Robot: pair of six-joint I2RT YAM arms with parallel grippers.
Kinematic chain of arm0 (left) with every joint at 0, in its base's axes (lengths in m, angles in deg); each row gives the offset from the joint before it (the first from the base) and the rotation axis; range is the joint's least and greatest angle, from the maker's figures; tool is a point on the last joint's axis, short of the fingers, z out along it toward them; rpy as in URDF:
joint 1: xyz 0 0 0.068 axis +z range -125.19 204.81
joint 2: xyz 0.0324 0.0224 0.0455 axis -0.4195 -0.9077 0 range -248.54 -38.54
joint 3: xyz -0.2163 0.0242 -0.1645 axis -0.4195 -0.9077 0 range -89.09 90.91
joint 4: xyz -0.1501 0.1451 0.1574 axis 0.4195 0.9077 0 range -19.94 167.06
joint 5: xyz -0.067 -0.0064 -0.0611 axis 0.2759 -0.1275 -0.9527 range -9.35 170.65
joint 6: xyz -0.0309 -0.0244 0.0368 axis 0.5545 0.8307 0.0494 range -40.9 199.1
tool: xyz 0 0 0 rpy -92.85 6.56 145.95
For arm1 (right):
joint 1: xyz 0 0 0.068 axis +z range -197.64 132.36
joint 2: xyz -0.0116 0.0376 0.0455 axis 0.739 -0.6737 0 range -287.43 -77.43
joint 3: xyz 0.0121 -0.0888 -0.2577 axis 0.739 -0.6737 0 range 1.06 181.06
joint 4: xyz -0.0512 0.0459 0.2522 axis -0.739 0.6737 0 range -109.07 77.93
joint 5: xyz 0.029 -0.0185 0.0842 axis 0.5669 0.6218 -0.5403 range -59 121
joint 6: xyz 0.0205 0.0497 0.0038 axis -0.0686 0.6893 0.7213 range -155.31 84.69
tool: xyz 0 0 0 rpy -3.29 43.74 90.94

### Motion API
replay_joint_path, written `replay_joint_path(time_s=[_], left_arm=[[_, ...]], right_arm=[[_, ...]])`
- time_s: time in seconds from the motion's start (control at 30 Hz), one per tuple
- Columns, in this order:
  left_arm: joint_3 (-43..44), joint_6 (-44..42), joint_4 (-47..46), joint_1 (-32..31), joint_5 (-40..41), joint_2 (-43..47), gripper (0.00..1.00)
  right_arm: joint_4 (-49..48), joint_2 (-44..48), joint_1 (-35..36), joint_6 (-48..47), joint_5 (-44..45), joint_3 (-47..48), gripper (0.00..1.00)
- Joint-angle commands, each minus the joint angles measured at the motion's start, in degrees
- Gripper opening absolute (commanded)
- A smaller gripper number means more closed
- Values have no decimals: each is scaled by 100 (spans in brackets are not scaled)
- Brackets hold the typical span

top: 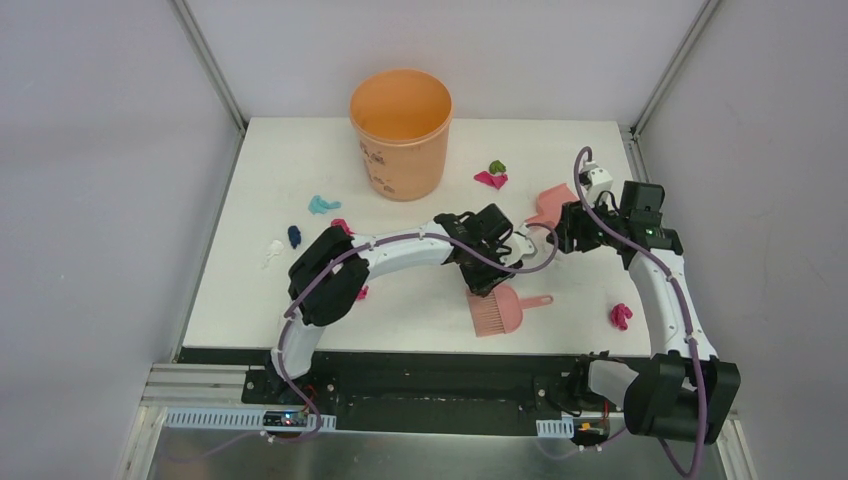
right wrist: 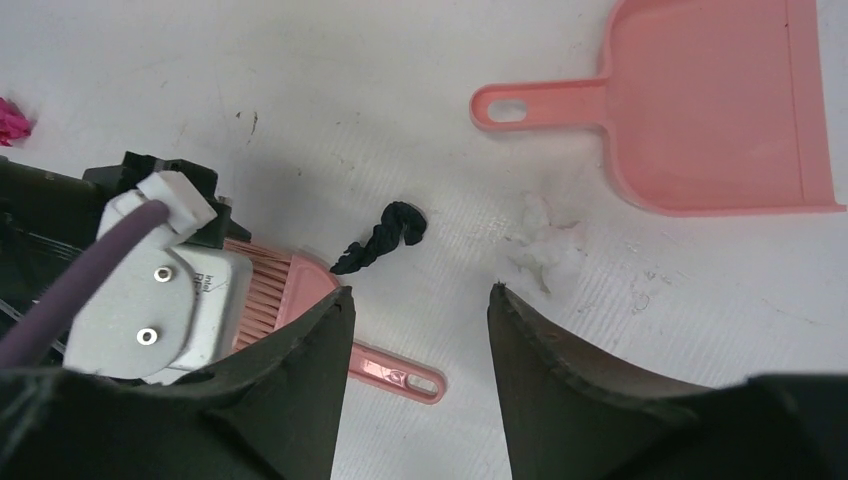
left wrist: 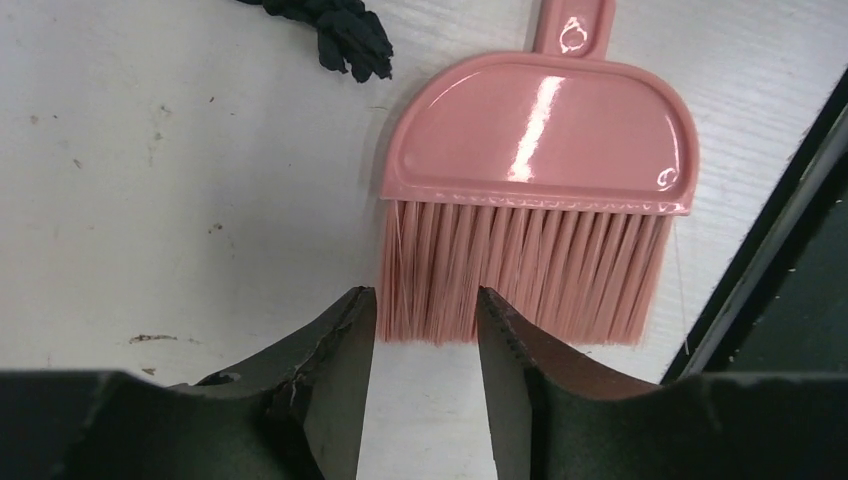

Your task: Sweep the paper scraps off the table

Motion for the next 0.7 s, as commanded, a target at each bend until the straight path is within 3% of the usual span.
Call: replay_joint_path(time_s=[0.0,0.17,0.4,0.57,0.67], left_arm=[[375,-461,91,29,-89,-131,41],[557,-456,127,28,-167,-442,32],[656,-488,123,27,-159,-687,28],[684,-568,184,29,-208,-736,5],[568,-569,192,21,-108,-525,0]], right_arm=[[-217,49,-104,125,-84,115,55],[-204,11,-131,98,-106,92,55],[-191,-10,-142,53,-147,68,55],[-197,-41,-151,60,-139,64,55],[-181,-117,-151,61,-203,66,55]])
